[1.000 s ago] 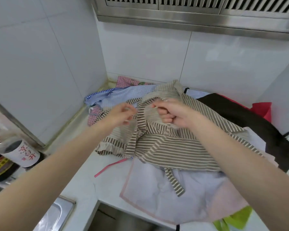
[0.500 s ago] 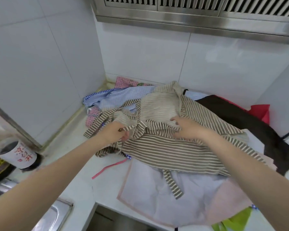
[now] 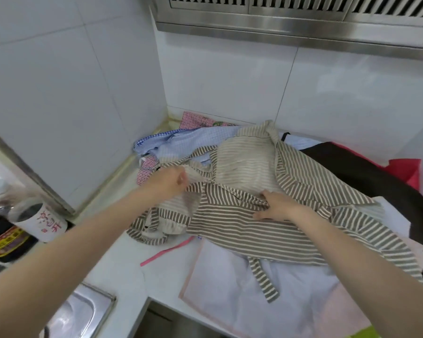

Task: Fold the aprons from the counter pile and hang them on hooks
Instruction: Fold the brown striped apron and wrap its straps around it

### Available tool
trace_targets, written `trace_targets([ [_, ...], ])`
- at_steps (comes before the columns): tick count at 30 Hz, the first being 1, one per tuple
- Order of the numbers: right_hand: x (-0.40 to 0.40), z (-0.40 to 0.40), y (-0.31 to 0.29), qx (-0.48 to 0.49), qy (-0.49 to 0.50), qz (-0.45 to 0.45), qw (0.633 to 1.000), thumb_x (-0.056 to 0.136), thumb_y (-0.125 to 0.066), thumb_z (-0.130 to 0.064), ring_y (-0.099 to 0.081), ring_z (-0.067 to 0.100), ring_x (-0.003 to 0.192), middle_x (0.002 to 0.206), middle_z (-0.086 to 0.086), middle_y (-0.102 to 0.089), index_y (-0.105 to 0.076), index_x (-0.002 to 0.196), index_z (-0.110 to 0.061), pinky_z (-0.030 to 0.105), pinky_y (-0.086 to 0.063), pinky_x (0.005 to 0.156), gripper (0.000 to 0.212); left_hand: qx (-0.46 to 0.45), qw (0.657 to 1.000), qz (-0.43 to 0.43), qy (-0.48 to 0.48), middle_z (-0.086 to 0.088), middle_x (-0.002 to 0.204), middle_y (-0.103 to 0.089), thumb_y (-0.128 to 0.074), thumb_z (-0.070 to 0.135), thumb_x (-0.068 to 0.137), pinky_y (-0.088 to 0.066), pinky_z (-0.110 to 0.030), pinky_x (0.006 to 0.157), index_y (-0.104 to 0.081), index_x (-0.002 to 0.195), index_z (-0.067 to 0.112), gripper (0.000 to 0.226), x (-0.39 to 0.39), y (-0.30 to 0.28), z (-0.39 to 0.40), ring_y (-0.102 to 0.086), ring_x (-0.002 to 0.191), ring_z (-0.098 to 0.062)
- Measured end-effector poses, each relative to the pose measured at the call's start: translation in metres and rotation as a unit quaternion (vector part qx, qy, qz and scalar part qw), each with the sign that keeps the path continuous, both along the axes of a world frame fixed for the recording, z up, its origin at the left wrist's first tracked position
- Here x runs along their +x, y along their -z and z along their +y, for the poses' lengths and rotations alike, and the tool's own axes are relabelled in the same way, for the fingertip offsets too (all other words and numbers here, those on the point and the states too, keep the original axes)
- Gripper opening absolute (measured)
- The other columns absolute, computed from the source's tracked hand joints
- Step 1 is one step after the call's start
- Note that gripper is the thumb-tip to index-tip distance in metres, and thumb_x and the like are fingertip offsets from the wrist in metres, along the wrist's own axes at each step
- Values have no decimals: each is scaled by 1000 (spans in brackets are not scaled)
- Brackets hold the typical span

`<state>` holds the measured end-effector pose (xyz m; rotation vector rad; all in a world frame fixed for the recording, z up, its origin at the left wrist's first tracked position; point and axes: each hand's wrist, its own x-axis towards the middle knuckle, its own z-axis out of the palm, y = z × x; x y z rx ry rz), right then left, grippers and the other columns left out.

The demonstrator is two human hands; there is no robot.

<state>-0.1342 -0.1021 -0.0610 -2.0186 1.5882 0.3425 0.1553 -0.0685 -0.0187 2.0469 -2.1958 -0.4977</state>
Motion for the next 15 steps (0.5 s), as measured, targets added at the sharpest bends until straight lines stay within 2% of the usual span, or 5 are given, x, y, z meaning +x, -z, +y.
trace_targets([
  [3,-21,-4,-3,11,29,9,999,86,-59,-51,-43,24,128,147,8,-38,-28,146,-12,25,-37,95,78,178,981,78,-8,-8,123,-58,-47,46,95,-39,-28,97,-55,124,9,48,-47,26,6,-53,118,-26],
  [5,-35,-7,-8,41,52,12,998,88,-61,-41,-52,25,116,135,9,-50,-33,144,-14,28,-45,88,68,151,981,122,-16,-10,119,-61,-54,38,93,-40,-27,92,-59,118,8,39,-61,46,2,-55,115,-27],
  [7,-52,-13,-17,73,77,17,994,89,-63,-28,-59,24,90,104,11,-60,-51,120,-11,25,-49,61,37,76,969,220,-81,-13,92,-65,-57,21,93,-42,-32,79,-63,93,7,15,-66,59,-10,-60,98,-30],
  [11,-90,-24,-37,115,133,-23,984,89,-64,-19,-59,12,46,61,10,-52,-55,80,-7,17,-29,33,17,55,908,360,-205,-21,105,-66,-50,14,95,-46,-42,93,-63,93,5,15,-66,64,-27,-61,100,-34],
  [15,-107,-19,-33,155,151,-28,976,90,-63,-16,-63,9,44,80,12,-63,-50,97,-8,17,-32,32,16,37,964,200,-173,-20,103,-63,-51,13,94,-42,-35,84,-57,94,4,11,-65,68,-33,-58,100,-33],
])
